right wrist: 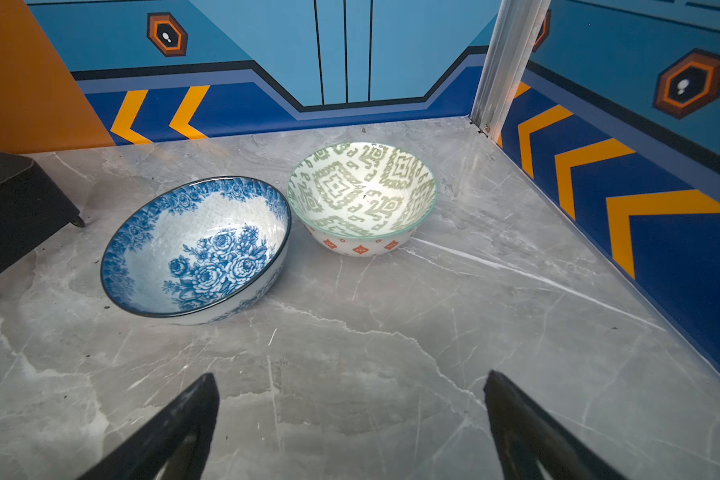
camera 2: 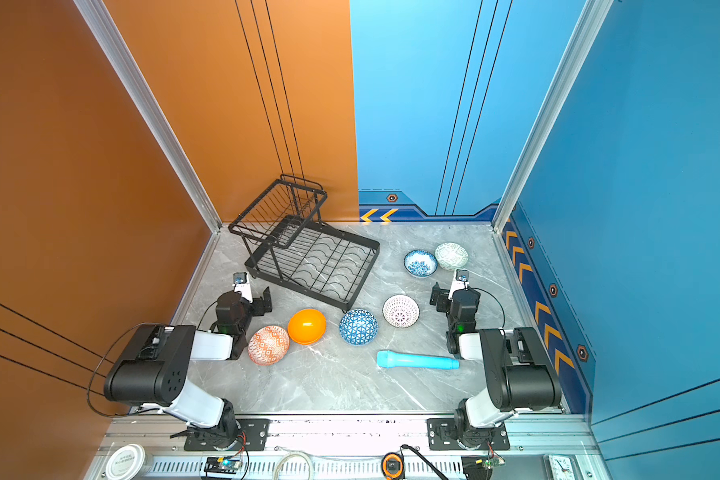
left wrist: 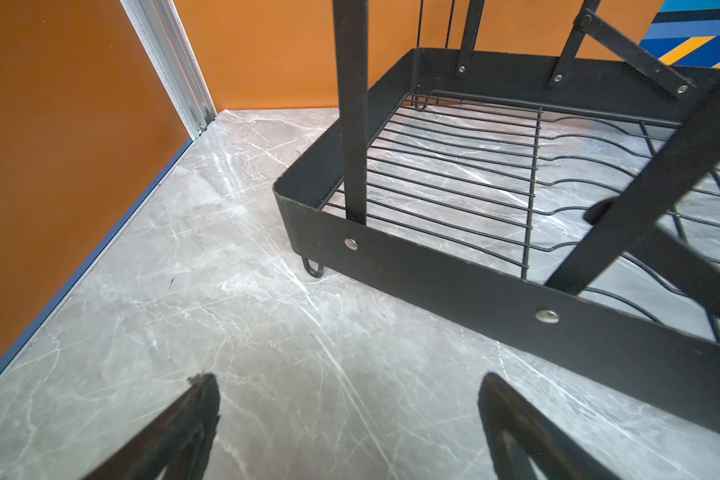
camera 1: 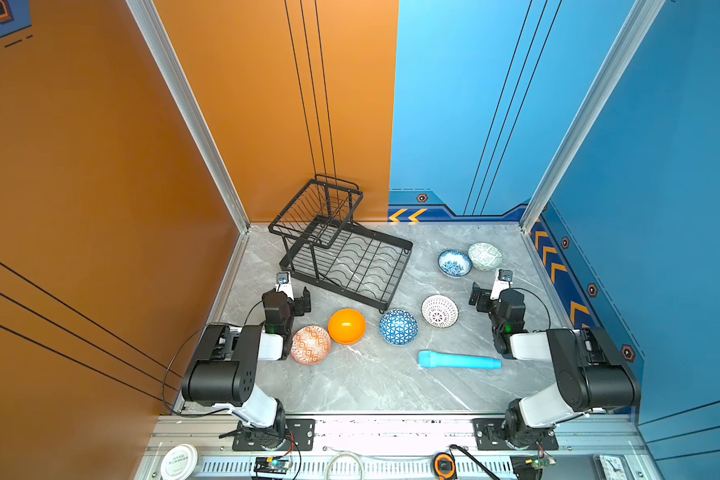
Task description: Load the bowls into the dish rack
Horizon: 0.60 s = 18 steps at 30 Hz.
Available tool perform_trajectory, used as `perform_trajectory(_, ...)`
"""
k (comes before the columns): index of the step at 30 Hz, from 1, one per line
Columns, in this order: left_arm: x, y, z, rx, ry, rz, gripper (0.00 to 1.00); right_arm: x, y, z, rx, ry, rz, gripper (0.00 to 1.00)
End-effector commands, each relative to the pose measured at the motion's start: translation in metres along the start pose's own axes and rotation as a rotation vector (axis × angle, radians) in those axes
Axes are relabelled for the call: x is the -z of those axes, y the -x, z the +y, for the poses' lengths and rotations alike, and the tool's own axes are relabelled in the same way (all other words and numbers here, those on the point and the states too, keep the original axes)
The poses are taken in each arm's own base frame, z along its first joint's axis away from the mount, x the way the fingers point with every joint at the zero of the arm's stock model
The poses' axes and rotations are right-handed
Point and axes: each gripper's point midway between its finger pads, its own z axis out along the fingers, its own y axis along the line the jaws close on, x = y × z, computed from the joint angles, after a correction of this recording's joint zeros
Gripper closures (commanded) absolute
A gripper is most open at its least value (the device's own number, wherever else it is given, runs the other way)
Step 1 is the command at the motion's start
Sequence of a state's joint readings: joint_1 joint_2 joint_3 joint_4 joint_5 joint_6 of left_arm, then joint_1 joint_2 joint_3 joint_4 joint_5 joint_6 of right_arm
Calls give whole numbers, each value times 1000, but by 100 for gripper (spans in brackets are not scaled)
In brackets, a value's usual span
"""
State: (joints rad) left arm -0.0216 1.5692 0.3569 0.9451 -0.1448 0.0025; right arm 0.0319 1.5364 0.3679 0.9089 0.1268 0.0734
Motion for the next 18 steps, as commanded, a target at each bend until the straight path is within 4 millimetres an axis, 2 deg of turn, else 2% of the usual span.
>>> perform_trajectory(1, 2, 10, 12, 19, 79, -25, 2, -2, -1, 1, 21, -2, 5, 0)
perform_trajectory(3, 7, 13, 21, 52, 114, -38, 2, -2, 0, -1, 25, -25, 9, 0)
perform_trajectory(10, 19, 22, 35, 67, 219, -64, 2, 10, 16, 1, 61, -63, 2, 0)
perform_trajectory(15, 33, 36, 51, 95, 308, -59, 2, 17, 26, -2, 83, -143, 5, 0)
perform_trajectory(18, 42, 33, 63, 138, 381, -14, 2, 21, 35, -7, 70, -194, 29, 0)
